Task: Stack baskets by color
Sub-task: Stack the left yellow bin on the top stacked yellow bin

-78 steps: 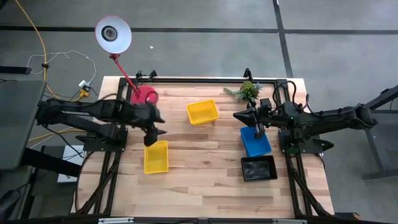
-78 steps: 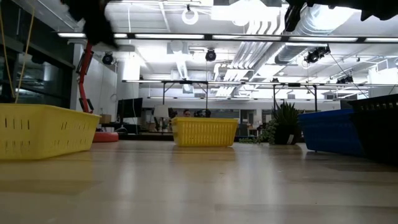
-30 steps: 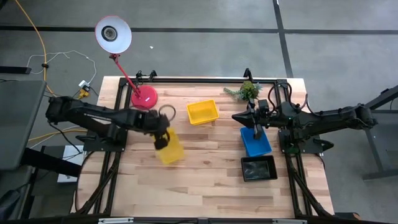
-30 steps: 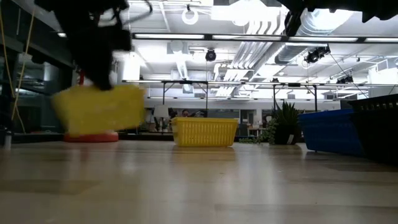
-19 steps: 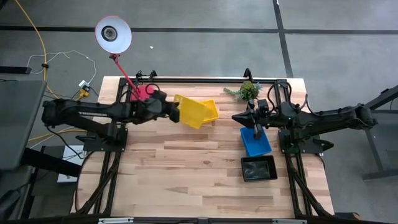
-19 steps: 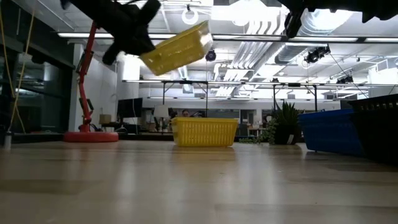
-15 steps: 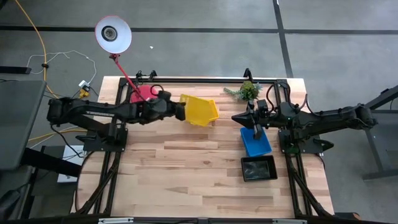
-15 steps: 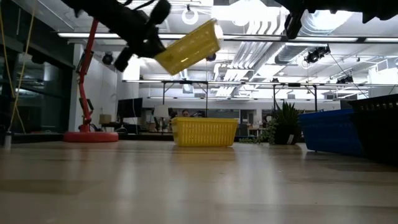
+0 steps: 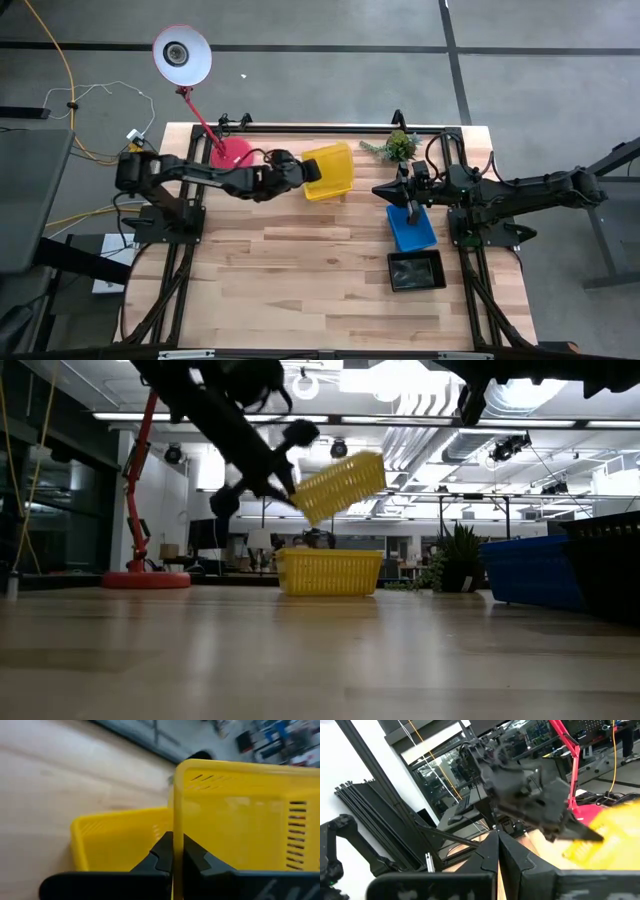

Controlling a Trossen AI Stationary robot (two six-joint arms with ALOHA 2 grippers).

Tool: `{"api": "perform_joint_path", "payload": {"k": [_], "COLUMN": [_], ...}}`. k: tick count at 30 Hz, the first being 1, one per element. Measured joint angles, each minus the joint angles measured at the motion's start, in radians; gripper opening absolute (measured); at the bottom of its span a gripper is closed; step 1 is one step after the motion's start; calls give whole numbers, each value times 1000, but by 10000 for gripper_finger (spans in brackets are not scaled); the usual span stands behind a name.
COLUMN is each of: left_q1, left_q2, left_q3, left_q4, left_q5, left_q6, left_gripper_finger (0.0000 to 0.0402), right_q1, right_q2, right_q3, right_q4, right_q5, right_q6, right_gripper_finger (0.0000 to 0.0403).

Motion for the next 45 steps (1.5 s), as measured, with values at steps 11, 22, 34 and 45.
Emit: {"api": "perform_joint_path", "payload": {"k": [11,22,34,45], "left_q1": [22,18,19,20], "left_q2": [101,93,1,0], "left_q3": [1,1,1,1], "left_q4": [-29,-193,-307,-302], "left_q5": [88,74,31,53], "left_q6": [-67,-63,53,128], "left_gripper_finger": [0,0,0,0], "right_q1": [0,0,-4,-4], "right_q2": [0,0,0,0], "right_q3": [0,0,0,0], "right_q4": [-13,-47,-62,-67], "right_q5": [0,5,52,82], "right_q6": [0,-2,-3,-3], "right_gripper_finger": [0,0,0,0]}}
